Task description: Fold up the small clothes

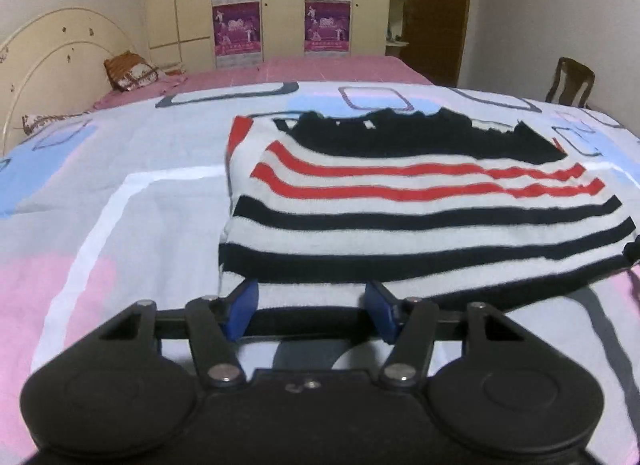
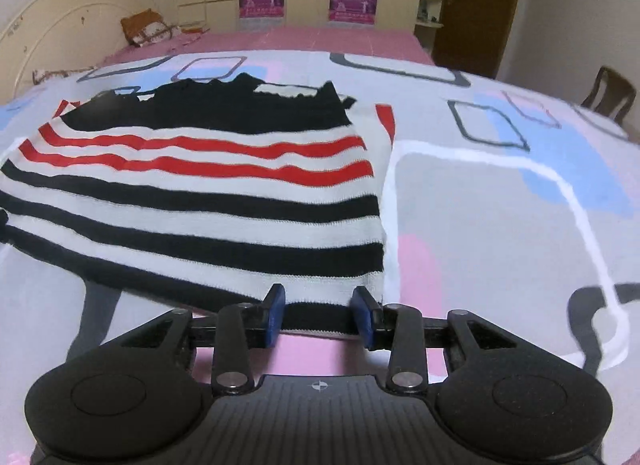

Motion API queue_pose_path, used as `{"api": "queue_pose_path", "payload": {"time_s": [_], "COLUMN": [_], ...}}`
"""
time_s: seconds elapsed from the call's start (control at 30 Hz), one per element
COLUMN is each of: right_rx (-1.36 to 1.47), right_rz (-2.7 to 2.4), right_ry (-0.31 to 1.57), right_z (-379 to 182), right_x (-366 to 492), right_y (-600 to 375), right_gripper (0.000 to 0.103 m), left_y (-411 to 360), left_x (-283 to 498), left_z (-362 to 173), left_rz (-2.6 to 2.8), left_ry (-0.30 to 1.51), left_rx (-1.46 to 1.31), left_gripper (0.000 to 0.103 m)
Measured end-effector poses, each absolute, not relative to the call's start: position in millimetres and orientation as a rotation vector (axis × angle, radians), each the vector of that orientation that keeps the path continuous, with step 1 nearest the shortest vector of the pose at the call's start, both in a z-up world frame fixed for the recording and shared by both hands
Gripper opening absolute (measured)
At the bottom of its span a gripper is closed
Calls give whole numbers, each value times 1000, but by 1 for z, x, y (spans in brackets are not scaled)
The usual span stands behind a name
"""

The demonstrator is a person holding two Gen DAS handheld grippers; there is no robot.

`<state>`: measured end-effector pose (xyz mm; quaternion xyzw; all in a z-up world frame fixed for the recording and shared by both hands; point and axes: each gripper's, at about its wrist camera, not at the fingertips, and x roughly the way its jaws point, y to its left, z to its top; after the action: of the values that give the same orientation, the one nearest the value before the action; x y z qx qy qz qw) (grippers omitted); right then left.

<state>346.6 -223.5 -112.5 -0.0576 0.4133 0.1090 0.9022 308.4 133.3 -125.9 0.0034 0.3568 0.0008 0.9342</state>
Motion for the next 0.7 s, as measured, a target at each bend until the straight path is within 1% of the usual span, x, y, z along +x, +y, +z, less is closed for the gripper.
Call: {"api": "queue_pose_path", "payload": {"time_s": [0.07, 0.1, 0.13, 0.17, 0.23, 0.27, 0.3, 0.37, 0.4, 0.53, 0.63, 0.7], "right_rx": [-121, -116, -123, -130, -143, -134, -121, -82, -59, -40, -52, -46], "right_rz": [229, 227, 222, 229, 244, 244, 246, 280, 313, 472, 502, 500], "right_ry": [807, 817, 859, 863, 861, 862, 845, 801, 795, 822, 865, 873], "right_z": [-104, -107, -116, -124, -122, -117, -111, -99, -96, -99, -112, -118], "right_x": [340, 340, 343, 342, 342, 342, 341, 338, 338, 339, 343, 344], "right_y": [-220, -221, -221, -223, -224, -224, -223, -214, -206, -160, -144, -145], "right_gripper": [37, 35, 22, 22, 21, 14, 11, 11, 11, 11, 11, 11], "left_y": [134, 134, 134, 133, 130, 128, 124, 107, 93, 36, 17, 19], "left_x": [310, 312, 314, 315, 315, 312, 310, 309, 312, 324, 333, 332], "left_z": [-125, -129, -132, -133, -128, -123, -117, -110, -109, -115, -130, -136], "left_rz": [19, 24, 24, 29, 39, 35, 18, -36, -66, -143, -141, -135], "left_ry": [724, 746, 758, 758, 759, 741, 715, 689, 685, 710, 776, 782], "left_rx": [-12, -19, -24, -17, -23, -43, -73, -101, -85, -21, 18, 28], "left_gripper": [58, 58, 58, 58, 56, 56, 56, 56, 58, 58, 58, 60]}}
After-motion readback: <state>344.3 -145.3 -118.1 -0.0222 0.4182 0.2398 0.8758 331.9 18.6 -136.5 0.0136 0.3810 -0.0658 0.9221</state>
